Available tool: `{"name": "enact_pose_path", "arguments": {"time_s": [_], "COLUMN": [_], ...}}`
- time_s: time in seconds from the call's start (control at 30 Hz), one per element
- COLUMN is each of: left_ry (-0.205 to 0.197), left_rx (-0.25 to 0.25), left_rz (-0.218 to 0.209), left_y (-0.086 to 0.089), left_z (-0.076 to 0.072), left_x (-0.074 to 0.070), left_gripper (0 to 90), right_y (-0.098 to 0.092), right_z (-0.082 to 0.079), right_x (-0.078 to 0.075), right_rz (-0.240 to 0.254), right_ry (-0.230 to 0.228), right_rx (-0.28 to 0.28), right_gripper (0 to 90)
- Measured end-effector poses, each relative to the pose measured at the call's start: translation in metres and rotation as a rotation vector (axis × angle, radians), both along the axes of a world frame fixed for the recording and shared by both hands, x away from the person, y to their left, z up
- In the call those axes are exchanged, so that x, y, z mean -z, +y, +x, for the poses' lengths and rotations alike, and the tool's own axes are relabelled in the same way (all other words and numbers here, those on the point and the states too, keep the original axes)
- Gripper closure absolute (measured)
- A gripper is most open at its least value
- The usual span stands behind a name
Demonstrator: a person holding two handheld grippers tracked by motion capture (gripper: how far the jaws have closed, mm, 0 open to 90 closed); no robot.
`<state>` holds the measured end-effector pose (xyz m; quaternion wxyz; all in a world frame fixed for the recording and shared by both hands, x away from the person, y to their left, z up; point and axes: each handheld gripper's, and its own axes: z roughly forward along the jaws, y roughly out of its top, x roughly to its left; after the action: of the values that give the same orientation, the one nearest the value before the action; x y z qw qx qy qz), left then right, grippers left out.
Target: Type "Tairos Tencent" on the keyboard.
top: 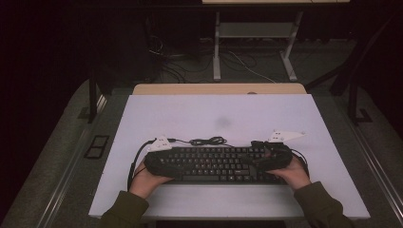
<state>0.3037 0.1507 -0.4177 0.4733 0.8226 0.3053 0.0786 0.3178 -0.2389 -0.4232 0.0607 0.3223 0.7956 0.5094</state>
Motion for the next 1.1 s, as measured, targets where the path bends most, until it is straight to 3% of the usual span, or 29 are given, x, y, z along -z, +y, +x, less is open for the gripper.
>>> {"name": "enact_pose_path", "arguments": {"time_s": [0.47, 0.93, 1.1], "left_ry": [-0.029, -0.023, -0.019], "left_rx": [-0.04, -0.065, -0.073], "left_rz": [-0.031, -0.022, -0.027], "left_y": [0.022, 0.036, 0.04], "left_z": [-0.012, -0.023, -0.024], "left_x": [-0.005, 0.002, 0.003], "left_gripper": [12.1, 0.3, 0.0], "right_y": [-0.032, -0.054, -0.063], "right_z": [-0.017, -0.033, -0.038], "right_x": [0.001, 0.007, 0.01], "right_rz": [0.002, -0.016, -0.003], "right_ry": [-0.003, -0.006, 0.0], "right_rx": [0.042, 0.066, 0.078], "right_gripper": [16.6, 16.6, 16.6]}}
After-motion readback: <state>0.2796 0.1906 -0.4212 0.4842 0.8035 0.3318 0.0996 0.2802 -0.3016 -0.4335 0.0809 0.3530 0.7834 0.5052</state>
